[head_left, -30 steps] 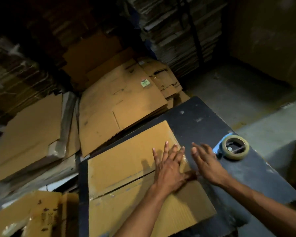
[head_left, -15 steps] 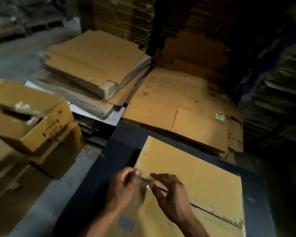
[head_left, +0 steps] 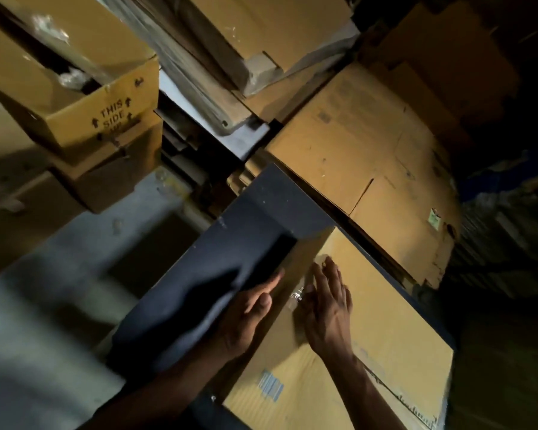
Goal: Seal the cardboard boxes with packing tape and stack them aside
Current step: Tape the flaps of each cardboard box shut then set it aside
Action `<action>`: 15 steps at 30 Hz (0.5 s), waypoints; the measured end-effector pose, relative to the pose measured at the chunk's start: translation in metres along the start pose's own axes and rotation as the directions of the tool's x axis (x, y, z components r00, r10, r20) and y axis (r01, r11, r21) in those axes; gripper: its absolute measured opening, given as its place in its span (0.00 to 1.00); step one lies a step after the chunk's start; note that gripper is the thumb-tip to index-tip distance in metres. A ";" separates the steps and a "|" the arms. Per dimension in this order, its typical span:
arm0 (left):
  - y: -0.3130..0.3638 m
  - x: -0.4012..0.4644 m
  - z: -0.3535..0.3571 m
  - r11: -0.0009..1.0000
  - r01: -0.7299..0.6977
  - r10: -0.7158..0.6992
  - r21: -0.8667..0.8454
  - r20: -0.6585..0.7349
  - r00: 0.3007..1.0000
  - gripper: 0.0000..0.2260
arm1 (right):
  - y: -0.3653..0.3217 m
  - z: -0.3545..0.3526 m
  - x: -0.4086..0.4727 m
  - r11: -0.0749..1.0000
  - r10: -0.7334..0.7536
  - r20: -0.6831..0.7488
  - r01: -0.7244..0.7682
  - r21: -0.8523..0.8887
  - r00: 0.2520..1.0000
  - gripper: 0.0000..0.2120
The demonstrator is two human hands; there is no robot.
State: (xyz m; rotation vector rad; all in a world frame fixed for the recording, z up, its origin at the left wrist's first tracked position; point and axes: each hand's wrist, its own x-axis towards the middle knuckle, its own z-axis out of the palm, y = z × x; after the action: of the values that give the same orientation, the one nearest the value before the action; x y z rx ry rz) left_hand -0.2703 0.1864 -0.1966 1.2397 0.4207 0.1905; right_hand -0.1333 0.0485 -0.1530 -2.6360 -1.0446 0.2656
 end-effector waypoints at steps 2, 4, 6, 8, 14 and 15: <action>-0.003 0.001 0.003 0.997 -0.005 -0.007 0.080 0.144 0.990 0.45 | -0.003 0.002 0.000 0.999 0.036 0.000 -0.036 -0.030 0.999 0.35; -0.014 0.002 0.003 0.978 -0.019 -0.034 0.209 0.245 0.969 0.47 | -0.006 0.003 0.000 0.997 0.066 -0.004 -0.067 -0.043 0.998 0.35; -0.026 0.002 -0.001 0.934 -0.038 -0.071 0.354 0.289 0.955 0.48 | -0.007 0.004 0.000 0.997 0.070 0.008 -0.069 -0.040 0.998 0.33; -0.028 0.004 -0.005 0.869 -0.060 -0.118 0.492 0.322 0.939 0.51 | -0.004 0.006 0.000 0.997 0.069 0.016 -0.068 -0.030 0.998 0.33; -0.009 0.008 0.000 0.807 -0.029 -0.184 0.590 0.298 0.937 0.48 | -0.005 0.000 0.002 0.998 0.038 0.029 -0.040 0.058 0.999 0.34; -0.008 0.009 0.002 0.815 -0.002 -0.196 0.580 0.278 0.940 0.46 | -0.004 -0.005 0.003 0.994 0.008 0.010 -0.010 0.110 1.000 0.33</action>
State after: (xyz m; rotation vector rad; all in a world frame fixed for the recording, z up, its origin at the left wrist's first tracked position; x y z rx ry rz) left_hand -0.2621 0.1851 -0.2056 1.8081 0.2534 -0.2575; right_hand -0.1319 0.0525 -0.1471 -2.5439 -0.9919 0.3284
